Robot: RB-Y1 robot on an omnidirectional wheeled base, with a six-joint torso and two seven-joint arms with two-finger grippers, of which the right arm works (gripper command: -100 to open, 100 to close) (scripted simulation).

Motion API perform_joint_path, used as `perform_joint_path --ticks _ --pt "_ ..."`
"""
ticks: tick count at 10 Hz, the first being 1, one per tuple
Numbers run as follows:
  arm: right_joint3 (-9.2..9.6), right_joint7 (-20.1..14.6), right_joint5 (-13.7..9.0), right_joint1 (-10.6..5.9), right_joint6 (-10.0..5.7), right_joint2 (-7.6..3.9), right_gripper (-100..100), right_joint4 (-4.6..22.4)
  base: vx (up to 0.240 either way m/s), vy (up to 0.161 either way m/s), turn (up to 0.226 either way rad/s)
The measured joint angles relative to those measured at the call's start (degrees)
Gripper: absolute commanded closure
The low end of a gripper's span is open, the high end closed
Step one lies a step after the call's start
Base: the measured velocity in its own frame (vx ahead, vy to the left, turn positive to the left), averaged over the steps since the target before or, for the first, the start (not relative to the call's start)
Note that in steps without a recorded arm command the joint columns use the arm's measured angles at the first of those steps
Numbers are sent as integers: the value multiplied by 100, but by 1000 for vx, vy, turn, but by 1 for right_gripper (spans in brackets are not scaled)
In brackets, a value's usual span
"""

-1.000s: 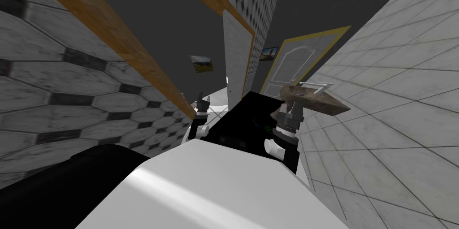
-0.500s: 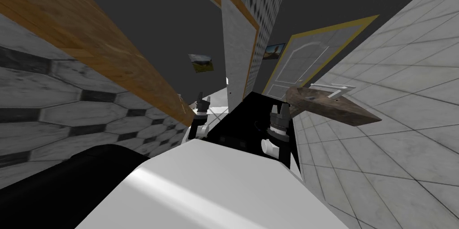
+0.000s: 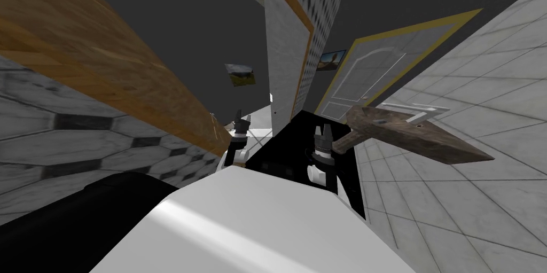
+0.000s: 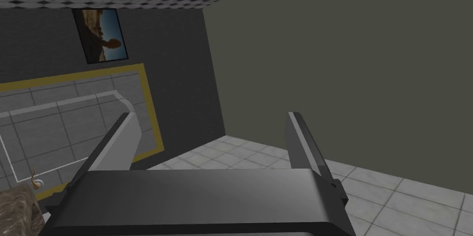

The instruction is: Push the door open

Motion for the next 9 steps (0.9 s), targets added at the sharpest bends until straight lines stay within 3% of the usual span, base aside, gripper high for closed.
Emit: perform_joint_path --ticks 6,9 --pt "607 -117 11 -202 -160 -239 -100 829 167 -19 64" --pt "1004 -214 9 -235 -257 -411 -100 1259 189 -16 75"
